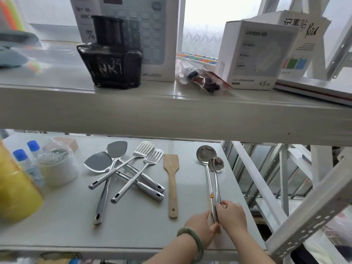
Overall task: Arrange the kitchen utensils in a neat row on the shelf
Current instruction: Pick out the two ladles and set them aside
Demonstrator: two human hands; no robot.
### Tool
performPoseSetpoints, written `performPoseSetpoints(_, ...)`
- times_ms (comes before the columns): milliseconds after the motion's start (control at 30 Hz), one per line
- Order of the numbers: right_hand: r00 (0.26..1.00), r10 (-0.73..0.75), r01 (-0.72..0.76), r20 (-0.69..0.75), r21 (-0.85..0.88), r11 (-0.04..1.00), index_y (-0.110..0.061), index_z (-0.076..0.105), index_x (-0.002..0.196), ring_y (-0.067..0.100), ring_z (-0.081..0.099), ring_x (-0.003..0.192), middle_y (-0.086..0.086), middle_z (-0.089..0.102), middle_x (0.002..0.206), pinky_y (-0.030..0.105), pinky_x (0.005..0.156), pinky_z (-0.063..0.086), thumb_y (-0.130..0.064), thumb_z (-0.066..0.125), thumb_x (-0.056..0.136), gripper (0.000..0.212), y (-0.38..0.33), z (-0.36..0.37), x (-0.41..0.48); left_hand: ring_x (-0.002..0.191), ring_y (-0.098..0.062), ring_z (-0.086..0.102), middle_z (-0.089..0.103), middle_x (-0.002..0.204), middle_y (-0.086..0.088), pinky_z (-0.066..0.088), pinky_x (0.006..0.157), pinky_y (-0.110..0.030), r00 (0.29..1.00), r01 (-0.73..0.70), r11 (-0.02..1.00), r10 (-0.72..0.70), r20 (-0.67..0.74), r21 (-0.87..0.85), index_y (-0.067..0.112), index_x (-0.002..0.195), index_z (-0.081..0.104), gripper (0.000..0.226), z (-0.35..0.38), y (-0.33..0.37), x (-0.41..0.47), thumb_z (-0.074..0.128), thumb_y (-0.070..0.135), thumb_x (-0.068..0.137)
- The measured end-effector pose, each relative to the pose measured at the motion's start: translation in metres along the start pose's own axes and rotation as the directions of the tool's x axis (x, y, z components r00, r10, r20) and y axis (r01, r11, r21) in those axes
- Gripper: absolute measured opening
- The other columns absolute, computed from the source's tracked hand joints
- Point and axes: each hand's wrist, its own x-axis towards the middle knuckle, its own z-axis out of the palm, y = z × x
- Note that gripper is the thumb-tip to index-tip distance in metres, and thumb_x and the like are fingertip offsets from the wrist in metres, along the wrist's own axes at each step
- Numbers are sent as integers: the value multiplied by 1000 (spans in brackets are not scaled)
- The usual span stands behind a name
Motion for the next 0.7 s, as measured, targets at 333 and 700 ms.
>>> performPoseSetpoints(333, 988, -94, 83, -120, -97, 992, -10, 54, 126, 36, 45, 116, 21, 52, 121, 39, 102, 36, -27, 51, 88, 41, -35, 15, -10, 103, -21, 61, 60, 119, -6, 46, 99, -33, 962, -217, 976, 220, -161, 38, 19, 128, 54, 37, -64, -46, -18, 48, 18, 91)
performPoseSetpoints(700, 917, -204, 79, 342, 345, 935, -22, 50, 124, 27, 63, 95, 1, 60, 98, 33, 85, 50, -33, 59, 74, 52, -163, 108, -66, 110, -37, 55, 63, 115, -18, 42, 97, -42, 723, 288, 949, -128, -679, 128, 10, 113, 64, 29, -205, -180, -19, 54, 15, 86)
